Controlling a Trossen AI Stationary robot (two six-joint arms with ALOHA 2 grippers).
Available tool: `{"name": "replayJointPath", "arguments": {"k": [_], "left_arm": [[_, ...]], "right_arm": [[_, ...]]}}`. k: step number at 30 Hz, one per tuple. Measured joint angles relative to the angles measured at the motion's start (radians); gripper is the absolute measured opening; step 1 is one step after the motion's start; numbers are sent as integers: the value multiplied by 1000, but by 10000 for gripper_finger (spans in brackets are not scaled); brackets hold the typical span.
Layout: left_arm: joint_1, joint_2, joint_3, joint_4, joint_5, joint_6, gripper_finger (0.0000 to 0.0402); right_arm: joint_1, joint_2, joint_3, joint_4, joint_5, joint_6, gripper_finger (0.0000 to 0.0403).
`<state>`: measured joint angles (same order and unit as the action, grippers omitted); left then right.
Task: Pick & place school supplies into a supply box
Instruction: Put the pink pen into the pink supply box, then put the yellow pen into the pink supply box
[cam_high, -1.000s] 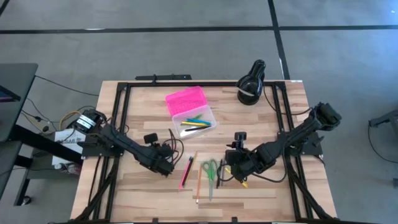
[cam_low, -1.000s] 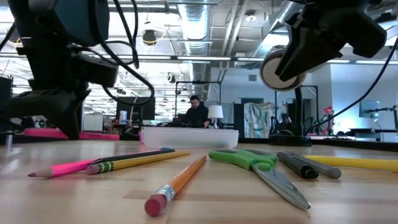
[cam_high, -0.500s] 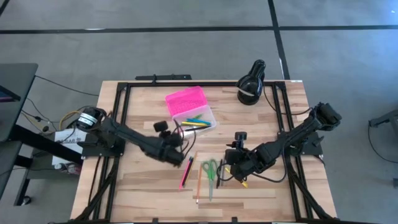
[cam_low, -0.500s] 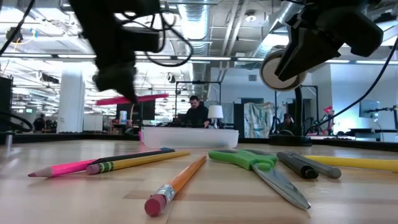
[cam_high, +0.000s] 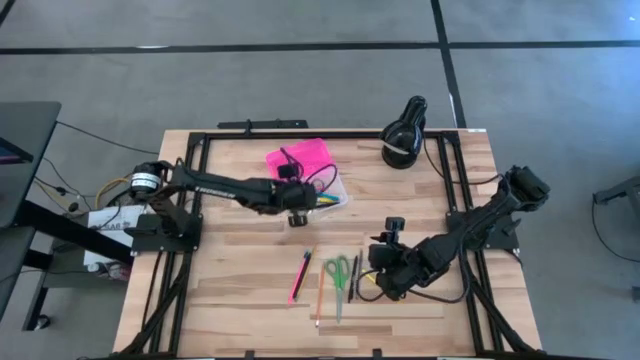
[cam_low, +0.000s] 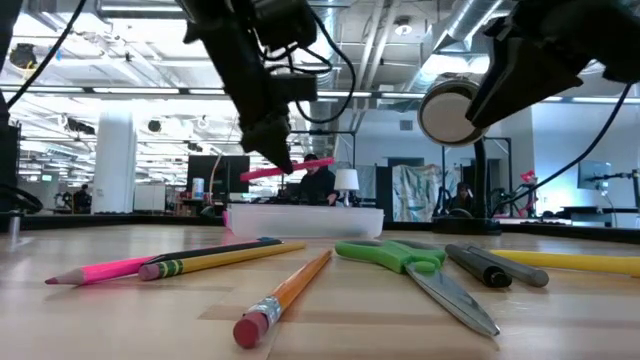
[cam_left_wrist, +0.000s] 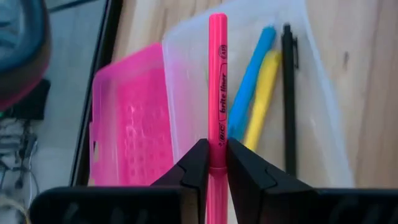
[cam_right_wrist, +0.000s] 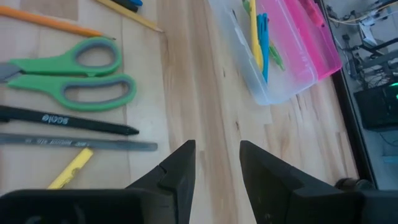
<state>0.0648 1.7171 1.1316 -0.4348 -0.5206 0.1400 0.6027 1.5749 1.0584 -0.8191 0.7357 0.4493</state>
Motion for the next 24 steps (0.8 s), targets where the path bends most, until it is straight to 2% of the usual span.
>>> {"name": "replayJointPath", "arguments": {"k": [11,15,24], "left_arm": [[101,3,0,-7,138,79,46],[106,3,0,-8,195,108,73],[103,3,0,-20,157,101,137]], "right_arm": [[76,0,0,-19,26,62,120],[85,0,0,-19,27,76,120],[85,0,0,-19,23,167,120]]}}
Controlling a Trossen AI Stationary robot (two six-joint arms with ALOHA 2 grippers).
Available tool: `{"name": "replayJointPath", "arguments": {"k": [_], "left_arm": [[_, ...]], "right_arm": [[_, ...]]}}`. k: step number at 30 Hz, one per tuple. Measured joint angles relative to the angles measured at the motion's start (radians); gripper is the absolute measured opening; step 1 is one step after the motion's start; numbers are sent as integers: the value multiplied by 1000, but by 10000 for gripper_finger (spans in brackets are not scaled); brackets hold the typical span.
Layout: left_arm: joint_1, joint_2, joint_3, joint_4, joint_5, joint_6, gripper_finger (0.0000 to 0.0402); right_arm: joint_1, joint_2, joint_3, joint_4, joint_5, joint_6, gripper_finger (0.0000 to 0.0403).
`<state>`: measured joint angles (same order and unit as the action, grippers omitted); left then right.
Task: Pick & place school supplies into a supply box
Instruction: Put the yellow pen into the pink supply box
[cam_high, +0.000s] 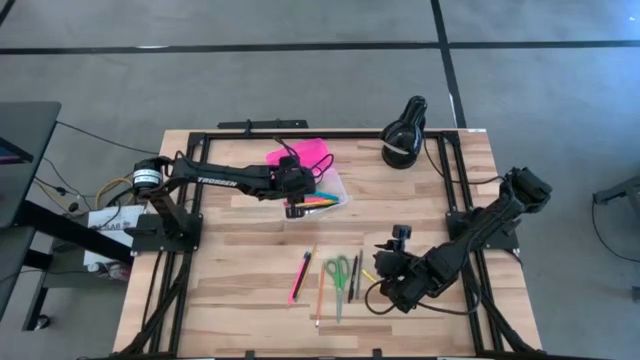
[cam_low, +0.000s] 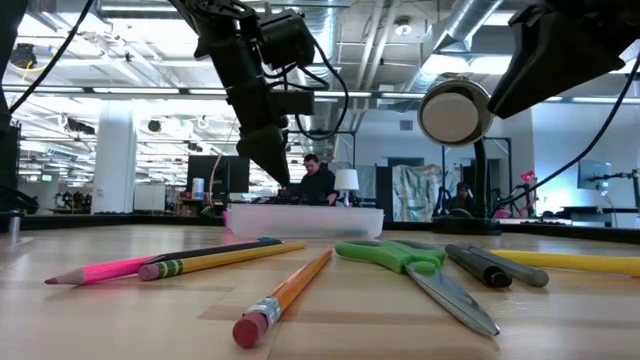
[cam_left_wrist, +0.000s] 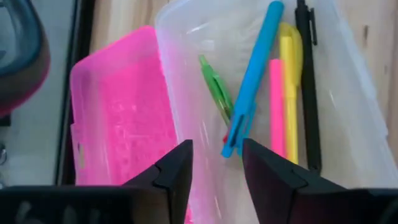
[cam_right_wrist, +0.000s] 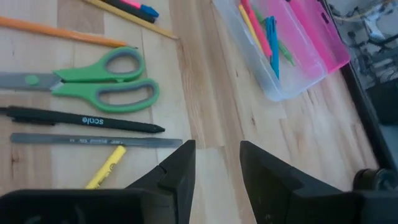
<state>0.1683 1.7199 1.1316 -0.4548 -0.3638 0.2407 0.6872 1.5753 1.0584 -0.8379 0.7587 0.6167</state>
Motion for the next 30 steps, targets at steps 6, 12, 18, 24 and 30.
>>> {"name": "replayJointPath", "arguments": {"k": [6,12,18,24,30], "left_arm": [[-52,0,0,-51,63,0,146],[-127,-1,0,-138,89,-1,142],[-211,-39,-22,-181,90,-55,141],[-291,-141,-93,-169,88,-130,141],[-390,-278,-181,-108,-2,-223,141]], "right_arm": [[0,0,0,1,-89,105,120],[2,0,0,9,-155,191,120],[28,38,0,46,-172,222,120],[42,141,0,118,-290,215,120],[54,215,0,158,-317,255,120]]}}
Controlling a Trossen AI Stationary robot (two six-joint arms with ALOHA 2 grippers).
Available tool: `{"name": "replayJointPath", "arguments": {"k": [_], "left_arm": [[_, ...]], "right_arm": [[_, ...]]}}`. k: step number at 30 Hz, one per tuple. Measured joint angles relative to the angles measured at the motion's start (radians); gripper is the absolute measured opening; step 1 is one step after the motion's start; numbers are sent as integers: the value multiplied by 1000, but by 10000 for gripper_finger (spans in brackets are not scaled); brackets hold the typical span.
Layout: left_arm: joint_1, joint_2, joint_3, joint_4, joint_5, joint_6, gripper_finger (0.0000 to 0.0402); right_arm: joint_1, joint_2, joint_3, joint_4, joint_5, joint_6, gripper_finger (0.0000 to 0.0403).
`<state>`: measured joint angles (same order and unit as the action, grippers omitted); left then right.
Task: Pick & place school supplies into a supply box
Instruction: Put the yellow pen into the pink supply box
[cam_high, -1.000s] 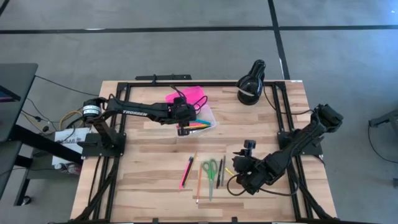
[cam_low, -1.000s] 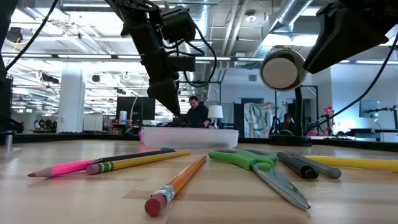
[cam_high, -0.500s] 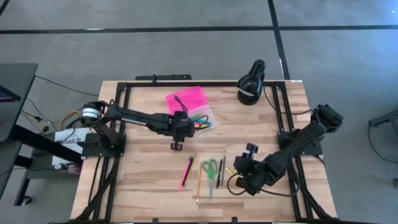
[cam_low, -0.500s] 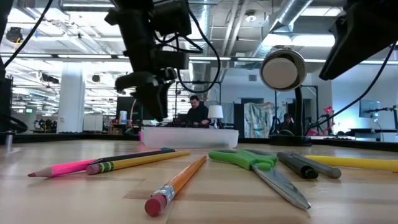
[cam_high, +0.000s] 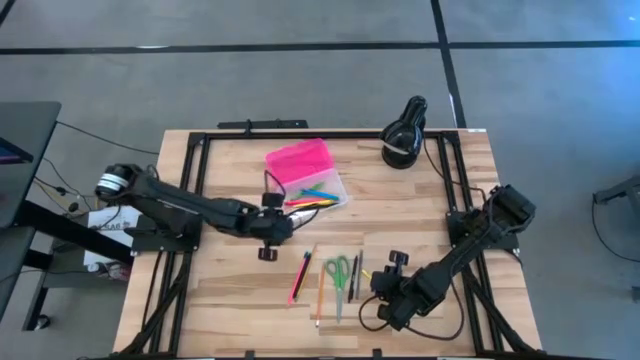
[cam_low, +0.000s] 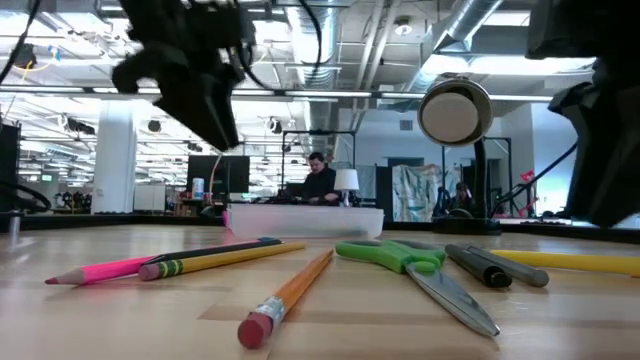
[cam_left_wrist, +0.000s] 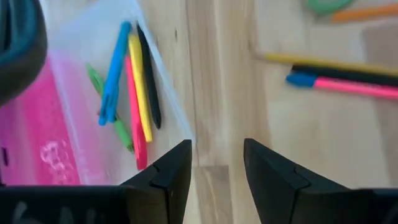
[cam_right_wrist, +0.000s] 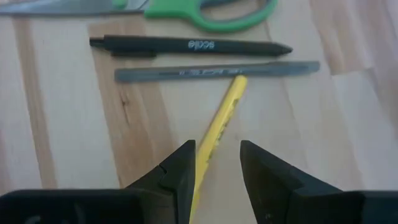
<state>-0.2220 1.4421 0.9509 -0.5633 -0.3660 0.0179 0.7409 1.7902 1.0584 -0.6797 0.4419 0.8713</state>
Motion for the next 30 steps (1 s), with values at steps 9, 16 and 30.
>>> {"name": "replayJointPath", "arguments": {"k": [9,16,30], "left_arm": [[-120,-103,-77,21,-147,-124,141],[-184,-100,-109,27,-184,-186,141],[-312,-100,-133,36,-278,-274,141]], "right_arm": [[-3,17,0,45,-16,49,120],[-5,17,0,41,-21,161,120],[-48,105,6,33,-116,197,120]]}}
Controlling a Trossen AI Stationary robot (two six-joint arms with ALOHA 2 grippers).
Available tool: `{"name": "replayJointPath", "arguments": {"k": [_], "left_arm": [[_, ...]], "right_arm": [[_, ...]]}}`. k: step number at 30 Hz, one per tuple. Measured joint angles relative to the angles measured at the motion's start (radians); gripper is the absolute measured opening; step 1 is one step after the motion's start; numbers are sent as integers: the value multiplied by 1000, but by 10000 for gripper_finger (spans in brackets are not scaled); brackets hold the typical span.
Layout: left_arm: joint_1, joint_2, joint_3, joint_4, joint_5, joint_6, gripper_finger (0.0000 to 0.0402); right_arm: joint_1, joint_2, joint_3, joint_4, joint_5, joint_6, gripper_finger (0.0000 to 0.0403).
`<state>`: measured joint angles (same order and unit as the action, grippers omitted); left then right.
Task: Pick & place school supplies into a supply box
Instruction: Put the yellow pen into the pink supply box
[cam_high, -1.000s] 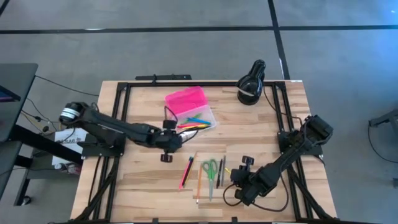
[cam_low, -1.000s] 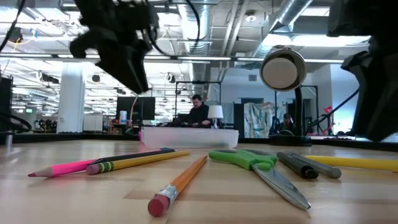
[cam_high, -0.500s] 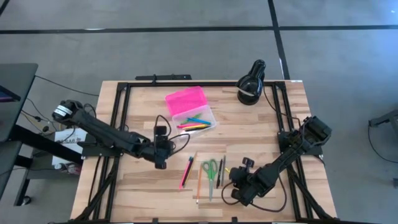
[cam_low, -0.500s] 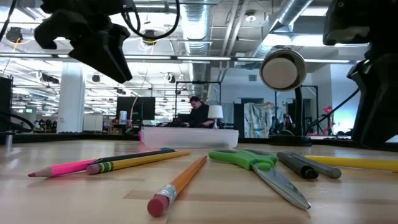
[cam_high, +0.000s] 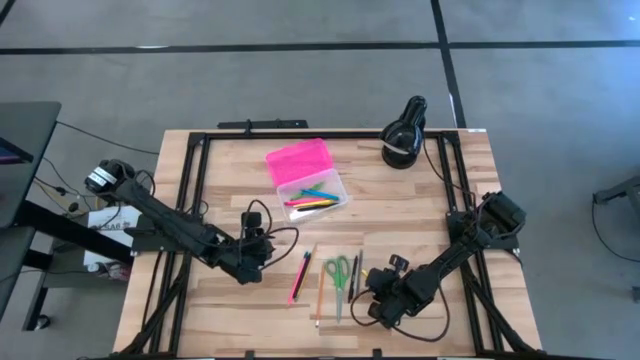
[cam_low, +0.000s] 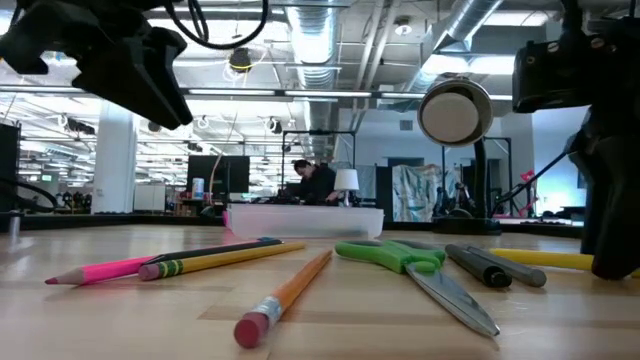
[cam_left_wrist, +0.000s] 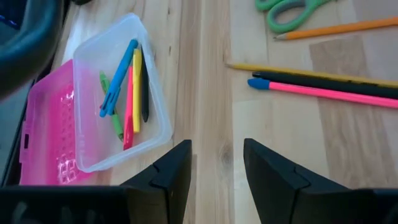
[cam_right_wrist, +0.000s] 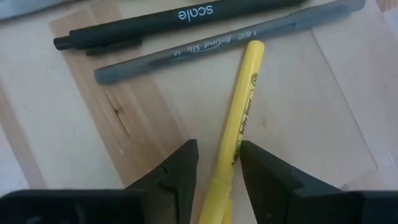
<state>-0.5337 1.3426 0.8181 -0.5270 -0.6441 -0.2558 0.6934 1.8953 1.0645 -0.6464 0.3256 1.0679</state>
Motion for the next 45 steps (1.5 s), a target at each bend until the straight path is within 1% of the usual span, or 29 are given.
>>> {"name": "replayJointPath", "arguments": {"k": [4,7,9,12,15,17,20,23,27,29,32,36,42,45], "left_arm": [[-12,0,0,3,-17,-22,141],[-23,0,0,3,-37,-51,141],[-37,0,0,8,-74,-76,141],[-74,0,-5,34,-173,-90,141],[-130,0,-5,63,-293,-98,141],[-166,0,-5,88,-360,-83,141],[-220,0,-5,102,-428,-78,141],[-261,0,-5,101,-532,-82,141],[-288,0,-5,100,-646,-97,141],[-290,0,-5,97,-667,-103,141],[-290,0,-5,92,-671,-106,141],[-290,0,-5,88,-672,-106,141],[-290,0,-5,28,-689,-164,141],[-290,0,-5,-24,-708,-217,141]], "right_arm": [[0,-6,-1,-10,-10,0,119],[-1,-9,0,-21,-43,0,111],[-5,-9,0,-38,-72,-5,101],[-19,-11,0,-61,-118,-33,82],[-24,-11,1,-66,-139,-65,63],[-24,-11,1,-67,-144,-97,52],[-25,-11,1,-68,-141,-143,33],[-36,-12,1,-71,-140,-165,16],[-48,-12,1,-74,-135,-214,10],[-52,-12,1,-75,-127,-236,17],[-60,-12,1,-85,-116,-261,25],[-66,-11,0,-108,-73,-316,19],[-81,-3,14,-218,34,-336,10],[-93,3,6,-293,120,-336,17]]}}
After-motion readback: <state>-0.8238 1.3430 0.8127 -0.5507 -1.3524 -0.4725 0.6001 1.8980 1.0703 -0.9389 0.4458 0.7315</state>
